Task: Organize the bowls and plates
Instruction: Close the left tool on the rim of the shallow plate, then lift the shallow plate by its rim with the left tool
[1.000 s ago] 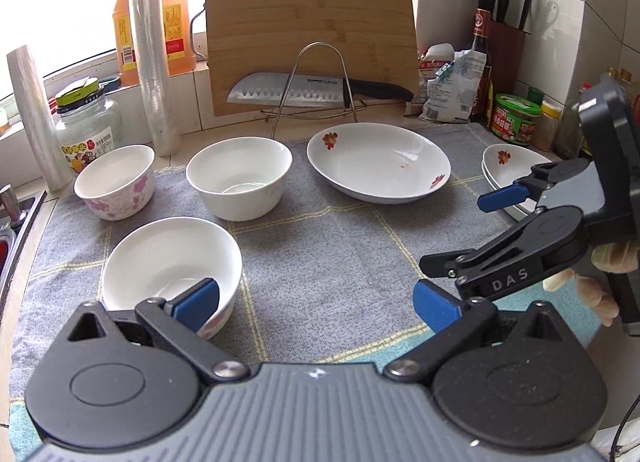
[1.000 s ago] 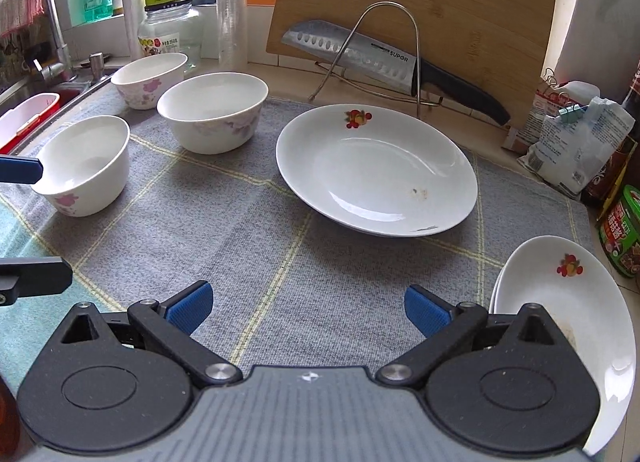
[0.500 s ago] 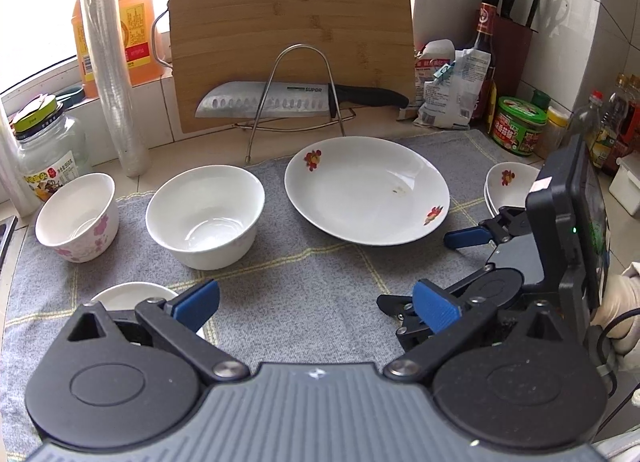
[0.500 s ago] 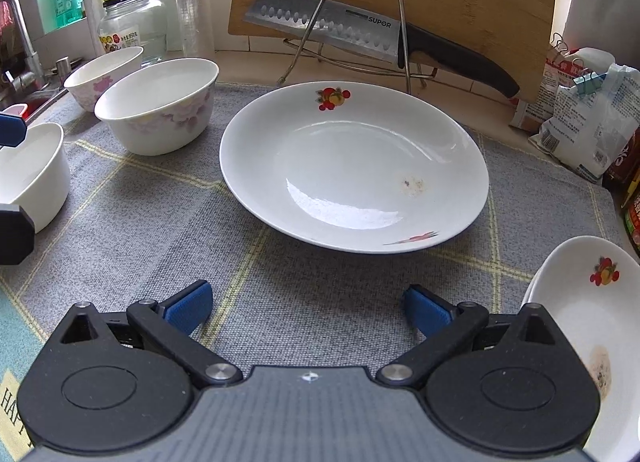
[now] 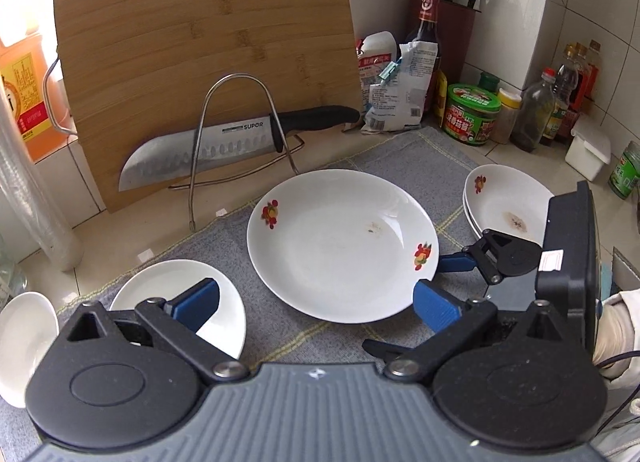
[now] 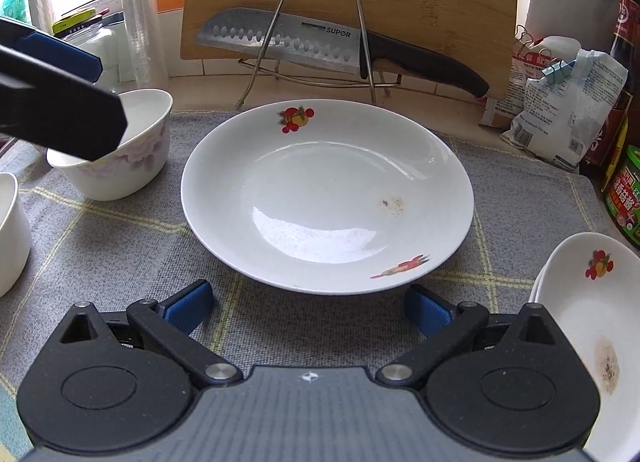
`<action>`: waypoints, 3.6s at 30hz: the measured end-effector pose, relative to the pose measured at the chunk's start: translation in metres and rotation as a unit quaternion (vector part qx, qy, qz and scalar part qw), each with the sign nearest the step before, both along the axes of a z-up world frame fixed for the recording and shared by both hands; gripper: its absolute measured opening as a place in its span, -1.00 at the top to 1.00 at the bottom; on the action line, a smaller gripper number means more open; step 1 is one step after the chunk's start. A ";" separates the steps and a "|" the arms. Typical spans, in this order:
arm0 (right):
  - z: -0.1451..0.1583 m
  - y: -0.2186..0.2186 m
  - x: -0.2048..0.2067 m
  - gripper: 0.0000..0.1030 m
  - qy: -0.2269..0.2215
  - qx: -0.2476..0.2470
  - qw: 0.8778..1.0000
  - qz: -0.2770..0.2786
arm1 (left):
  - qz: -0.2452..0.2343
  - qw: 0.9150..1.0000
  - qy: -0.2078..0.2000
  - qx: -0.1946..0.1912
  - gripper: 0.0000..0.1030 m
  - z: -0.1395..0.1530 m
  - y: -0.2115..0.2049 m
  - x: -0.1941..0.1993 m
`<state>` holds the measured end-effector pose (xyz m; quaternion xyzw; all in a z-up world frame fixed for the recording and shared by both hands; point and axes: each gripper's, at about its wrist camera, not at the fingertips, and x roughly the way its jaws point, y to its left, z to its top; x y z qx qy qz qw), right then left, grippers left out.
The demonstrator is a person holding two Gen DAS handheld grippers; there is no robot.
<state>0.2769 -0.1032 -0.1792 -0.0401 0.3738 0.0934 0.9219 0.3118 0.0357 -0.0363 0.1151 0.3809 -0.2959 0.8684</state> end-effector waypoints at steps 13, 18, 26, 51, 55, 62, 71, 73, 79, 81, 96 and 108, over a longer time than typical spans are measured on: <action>-0.001 0.000 -0.002 -1.00 -0.005 0.001 1.000 -0.004 | -0.055 0.997 0.042 0.041 -0.98 -0.009 -0.040 0.071; 0.000 0.000 -0.001 -1.00 0.000 0.000 1.000 -0.015 | -0.066 0.995 0.044 0.055 -0.98 -0.011 -0.052 0.093; -0.001 0.000 -0.001 -1.00 -0.006 0.000 1.000 -0.019 | -0.072 0.992 0.089 0.054 -0.98 -0.038 -0.072 0.125; 0.003 -0.001 0.011 -1.00 -0.009 -0.037 0.999 -0.002 | -0.105 0.981 0.156 0.042 -0.93 -0.070 -0.094 0.154; 0.002 -0.004 0.012 -1.00 -0.013 -0.042 0.999 0.015 | -0.114 0.979 0.160 0.047 -0.92 -0.070 -0.095 0.155; 0.003 -0.006 0.012 -1.00 -0.013 -0.048 0.998 0.035 | -0.128 0.975 0.177 0.042 -0.88 -0.067 -0.089 0.156; 0.005 -0.006 0.009 -1.00 -0.004 -0.048 0.997 0.063 | -0.133 0.970 0.198 0.039 -0.88 -0.059 -0.072 0.147; 0.005 -0.006 0.008 -1.00 -0.007 -0.054 0.996 0.071 | -0.129 0.969 0.210 0.033 -0.88 -0.059 -0.067 0.148; 0.006 -0.007 0.010 -1.00 -0.009 -0.060 0.994 0.086 | -0.134 0.967 0.213 0.035 -0.88 -0.063 -0.067 0.152; 0.006 -0.008 0.010 -1.00 -0.009 -0.059 0.994 0.088 | -0.138 0.966 0.216 0.033 -0.88 -0.065 -0.068 0.155; 0.005 -0.010 0.011 -1.00 -0.015 -0.051 0.994 0.092 | -0.175 0.952 0.249 0.039 -0.88 -0.072 -0.072 0.163; 0.003 -0.012 0.014 -1.00 -0.010 -0.039 0.995 0.095 | -0.178 0.948 0.262 0.037 -0.88 -0.071 -0.072 0.168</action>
